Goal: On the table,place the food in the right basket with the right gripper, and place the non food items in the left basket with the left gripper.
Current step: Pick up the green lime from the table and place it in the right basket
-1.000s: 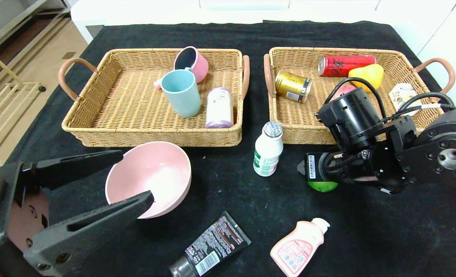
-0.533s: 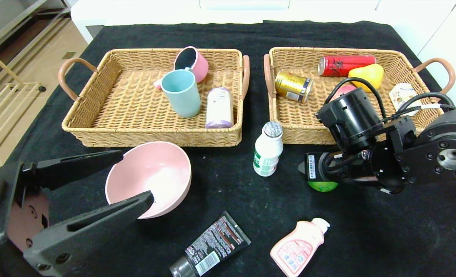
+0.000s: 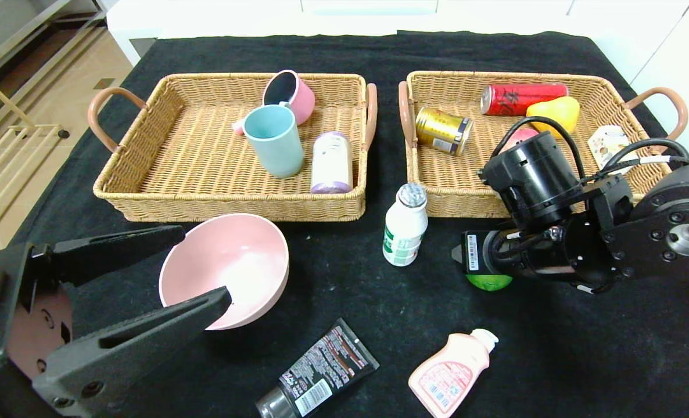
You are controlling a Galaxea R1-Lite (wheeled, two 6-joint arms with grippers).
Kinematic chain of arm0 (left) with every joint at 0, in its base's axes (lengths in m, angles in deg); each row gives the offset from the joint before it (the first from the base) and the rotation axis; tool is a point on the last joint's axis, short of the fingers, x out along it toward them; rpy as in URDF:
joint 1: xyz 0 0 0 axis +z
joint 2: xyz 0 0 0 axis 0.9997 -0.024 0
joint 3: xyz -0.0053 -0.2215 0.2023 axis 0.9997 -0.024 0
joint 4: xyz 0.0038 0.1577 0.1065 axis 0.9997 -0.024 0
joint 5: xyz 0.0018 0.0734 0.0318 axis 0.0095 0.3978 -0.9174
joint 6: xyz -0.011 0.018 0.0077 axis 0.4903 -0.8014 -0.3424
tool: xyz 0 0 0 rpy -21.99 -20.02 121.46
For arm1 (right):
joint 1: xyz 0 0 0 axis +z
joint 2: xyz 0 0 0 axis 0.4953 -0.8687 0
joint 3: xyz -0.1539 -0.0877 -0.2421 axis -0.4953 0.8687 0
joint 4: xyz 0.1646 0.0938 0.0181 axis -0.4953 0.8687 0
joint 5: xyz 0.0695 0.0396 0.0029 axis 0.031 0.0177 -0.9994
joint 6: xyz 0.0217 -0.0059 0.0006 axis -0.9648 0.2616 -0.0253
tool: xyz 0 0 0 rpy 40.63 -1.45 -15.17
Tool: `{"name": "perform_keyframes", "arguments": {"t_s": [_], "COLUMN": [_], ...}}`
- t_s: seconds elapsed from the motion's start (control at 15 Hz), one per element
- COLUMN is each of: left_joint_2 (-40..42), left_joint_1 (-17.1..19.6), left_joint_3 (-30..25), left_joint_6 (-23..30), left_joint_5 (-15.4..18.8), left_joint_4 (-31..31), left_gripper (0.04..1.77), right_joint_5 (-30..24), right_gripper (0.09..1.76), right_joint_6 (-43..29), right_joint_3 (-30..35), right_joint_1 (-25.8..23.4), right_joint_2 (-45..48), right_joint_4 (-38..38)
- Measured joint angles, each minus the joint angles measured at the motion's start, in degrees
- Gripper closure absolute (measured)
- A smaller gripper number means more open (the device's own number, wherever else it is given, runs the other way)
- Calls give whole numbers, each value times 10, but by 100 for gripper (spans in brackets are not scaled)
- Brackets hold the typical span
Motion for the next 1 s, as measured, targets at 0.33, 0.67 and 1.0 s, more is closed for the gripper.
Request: {"name": "perform_keyframes", "arguments": {"t_s": [0.33,0.67,1.0], "left_joint_2": [0,-1,-4], "left_joint_1": [0,0,0], "left_joint_3": [0,-2,-3], "left_joint_6": [0,0,0], "left_joint_5": [0,0,0], "left_joint_4": [0,0,0], "left_gripper": [9,9,9], "right_joint_5": [-1,-2,0], "right_gripper": [71,71,71], "right_joint_6": [9,60,98], "right_joint_3": [0,3,-29], "right_joint_1": [5,-9,-25], "right_joint_2": [58,105,113], "right_joint_4": [6,3,-36]}}
